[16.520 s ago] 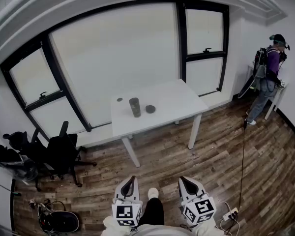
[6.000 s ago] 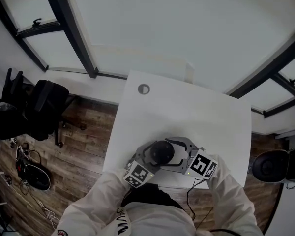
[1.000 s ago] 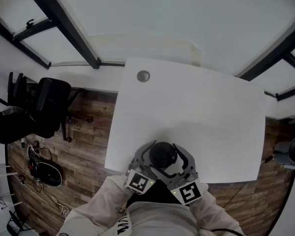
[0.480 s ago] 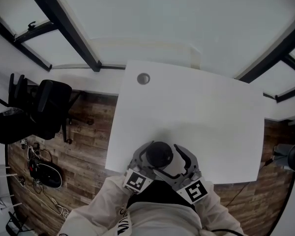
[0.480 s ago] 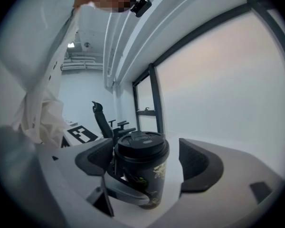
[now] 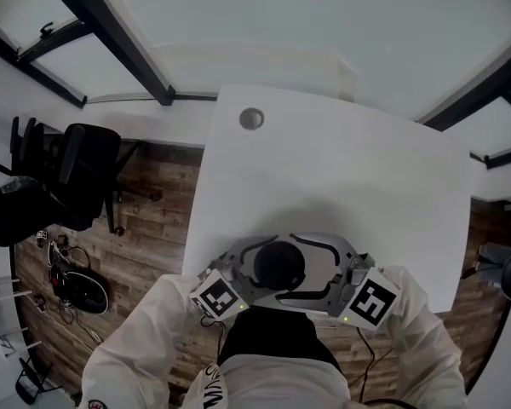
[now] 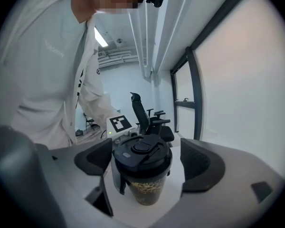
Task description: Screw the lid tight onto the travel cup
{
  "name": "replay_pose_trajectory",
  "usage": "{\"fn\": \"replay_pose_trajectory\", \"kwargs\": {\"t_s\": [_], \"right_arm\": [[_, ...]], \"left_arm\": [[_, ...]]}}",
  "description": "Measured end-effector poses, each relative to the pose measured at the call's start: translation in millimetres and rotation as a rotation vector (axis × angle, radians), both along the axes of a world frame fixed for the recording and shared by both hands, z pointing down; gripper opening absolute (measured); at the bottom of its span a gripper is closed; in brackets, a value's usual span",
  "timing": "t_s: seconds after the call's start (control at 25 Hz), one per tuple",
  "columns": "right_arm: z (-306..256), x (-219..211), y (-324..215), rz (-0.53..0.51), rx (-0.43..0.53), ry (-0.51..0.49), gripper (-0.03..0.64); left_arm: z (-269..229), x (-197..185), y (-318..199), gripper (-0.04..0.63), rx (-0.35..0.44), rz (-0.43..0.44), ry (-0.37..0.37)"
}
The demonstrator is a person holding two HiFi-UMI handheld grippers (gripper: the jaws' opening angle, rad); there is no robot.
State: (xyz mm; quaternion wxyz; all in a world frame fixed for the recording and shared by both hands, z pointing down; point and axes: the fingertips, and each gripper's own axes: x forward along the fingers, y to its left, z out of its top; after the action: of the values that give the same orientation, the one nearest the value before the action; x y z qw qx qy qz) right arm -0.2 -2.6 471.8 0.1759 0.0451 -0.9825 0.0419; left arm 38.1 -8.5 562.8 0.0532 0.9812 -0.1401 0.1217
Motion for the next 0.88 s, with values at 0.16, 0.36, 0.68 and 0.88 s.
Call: {"fn": "replay_pose_trajectory", "kwargs": {"t_s": [0.16,0.36,0.68,0.88], "right_arm": [[8,-11,-2,-0.068,0.017,0.027,0.422],[9,-16,-1,-0.054,0.05,0.016,0.42],[12,-7,-2,0.271,0.026,-0.022,0.42],[-6,1,-12,0.54,0.091,-0.185,0.419]], "left_arm": [[-4,1,-2,0.408,-0.005,0.076,-0.028],[-2,-1,0,0.408,-0.007,0.051,-0.018],[-1,-2,-2,0.408,0.009,-0.136,0.016],[0,2,-3,0.408,0.024,-0.292,0.03]]}}
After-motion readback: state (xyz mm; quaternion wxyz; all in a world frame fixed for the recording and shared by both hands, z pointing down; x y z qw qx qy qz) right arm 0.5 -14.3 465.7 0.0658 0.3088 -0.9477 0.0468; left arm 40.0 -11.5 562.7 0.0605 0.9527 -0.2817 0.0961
